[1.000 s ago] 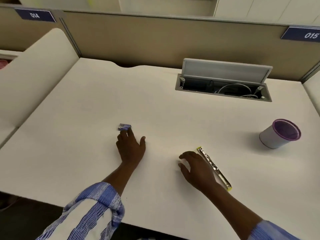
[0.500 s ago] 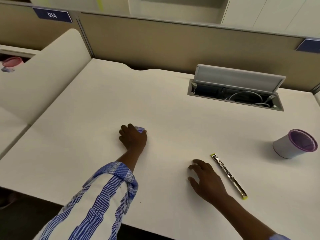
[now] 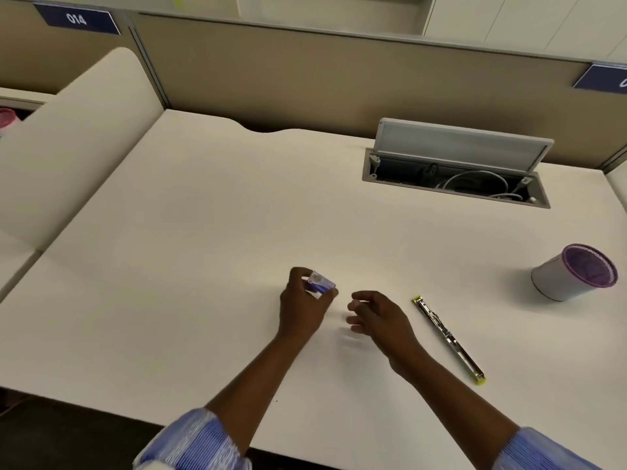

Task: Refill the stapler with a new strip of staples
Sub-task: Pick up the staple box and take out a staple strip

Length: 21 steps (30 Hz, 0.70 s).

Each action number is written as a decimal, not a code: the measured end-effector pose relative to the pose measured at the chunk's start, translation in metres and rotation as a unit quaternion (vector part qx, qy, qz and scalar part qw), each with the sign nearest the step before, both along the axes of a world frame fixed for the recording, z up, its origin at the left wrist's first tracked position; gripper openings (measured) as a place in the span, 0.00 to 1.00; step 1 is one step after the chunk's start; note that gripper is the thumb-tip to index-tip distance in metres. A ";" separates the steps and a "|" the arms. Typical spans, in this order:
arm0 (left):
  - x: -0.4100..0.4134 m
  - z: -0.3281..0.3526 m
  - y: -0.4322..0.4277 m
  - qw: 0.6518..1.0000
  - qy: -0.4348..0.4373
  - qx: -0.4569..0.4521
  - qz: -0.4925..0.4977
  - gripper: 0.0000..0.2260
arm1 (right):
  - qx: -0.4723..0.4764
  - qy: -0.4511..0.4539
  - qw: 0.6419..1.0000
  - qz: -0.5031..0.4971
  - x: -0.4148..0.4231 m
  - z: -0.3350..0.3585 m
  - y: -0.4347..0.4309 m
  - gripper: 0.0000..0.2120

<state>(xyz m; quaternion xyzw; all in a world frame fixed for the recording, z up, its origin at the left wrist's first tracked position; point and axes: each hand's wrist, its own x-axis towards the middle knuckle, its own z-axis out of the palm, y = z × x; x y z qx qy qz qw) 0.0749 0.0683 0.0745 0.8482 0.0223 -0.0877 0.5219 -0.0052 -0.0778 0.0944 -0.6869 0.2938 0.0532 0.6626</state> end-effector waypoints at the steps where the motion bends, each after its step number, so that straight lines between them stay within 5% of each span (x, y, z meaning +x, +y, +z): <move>1: -0.007 0.003 -0.001 1.000 0.002 -0.004 -0.005 0.22 | 0.039 -0.003 0.999 -0.013 0.003 0.003 0.002 0.07; 10: -0.028 0.020 0.000 0.998 0.023 -0.005 -0.065 0.24 | 0.133 0.003 0.990 -0.050 0.009 0.012 0.008 0.07; 21: -0.027 0.022 0.011 0.989 0.100 -0.097 0.058 0.08 | 0.033 -0.007 0.999 -0.002 0.006 0.016 0.015 0.05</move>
